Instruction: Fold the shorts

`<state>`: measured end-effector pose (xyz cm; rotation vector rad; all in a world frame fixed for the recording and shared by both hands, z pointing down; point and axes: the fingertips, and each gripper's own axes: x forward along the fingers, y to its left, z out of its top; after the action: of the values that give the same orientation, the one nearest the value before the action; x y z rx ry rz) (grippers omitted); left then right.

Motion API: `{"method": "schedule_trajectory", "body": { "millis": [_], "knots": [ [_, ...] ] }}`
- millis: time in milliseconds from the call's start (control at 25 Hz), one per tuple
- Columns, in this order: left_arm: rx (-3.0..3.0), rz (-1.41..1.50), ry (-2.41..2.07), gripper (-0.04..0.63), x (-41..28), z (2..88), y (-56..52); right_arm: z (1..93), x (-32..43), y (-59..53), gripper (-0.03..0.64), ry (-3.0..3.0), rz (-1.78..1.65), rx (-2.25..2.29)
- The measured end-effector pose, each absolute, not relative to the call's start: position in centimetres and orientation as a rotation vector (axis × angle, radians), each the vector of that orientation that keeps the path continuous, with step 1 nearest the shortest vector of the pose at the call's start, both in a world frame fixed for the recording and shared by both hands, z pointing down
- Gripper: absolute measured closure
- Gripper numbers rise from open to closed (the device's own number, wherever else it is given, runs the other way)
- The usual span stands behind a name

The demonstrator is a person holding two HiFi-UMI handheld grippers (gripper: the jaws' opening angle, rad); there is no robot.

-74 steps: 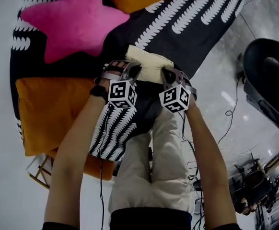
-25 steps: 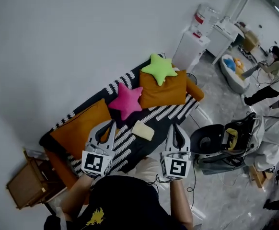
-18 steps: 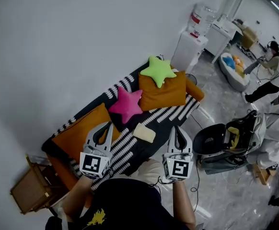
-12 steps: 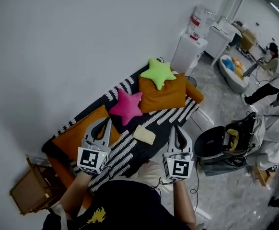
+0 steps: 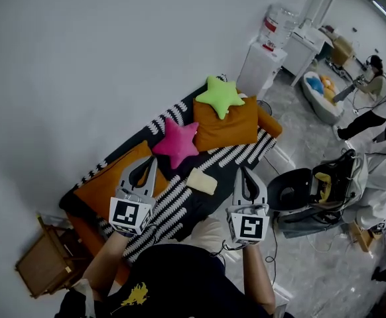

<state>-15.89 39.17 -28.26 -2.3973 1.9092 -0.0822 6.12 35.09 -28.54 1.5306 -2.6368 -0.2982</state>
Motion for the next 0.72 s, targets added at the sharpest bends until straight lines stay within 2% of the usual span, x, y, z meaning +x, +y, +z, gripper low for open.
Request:
{"method": "schedule_trajectory", "body": {
  "millis": [720],
  "knots": [
    [-2.476, -0.049, 1.898, 0.581, -16.3, -26.2, 38.8, -27.7, 5.8, 33.7, 0.602, -2.589, -0.202, 1.599]
  ]
}}
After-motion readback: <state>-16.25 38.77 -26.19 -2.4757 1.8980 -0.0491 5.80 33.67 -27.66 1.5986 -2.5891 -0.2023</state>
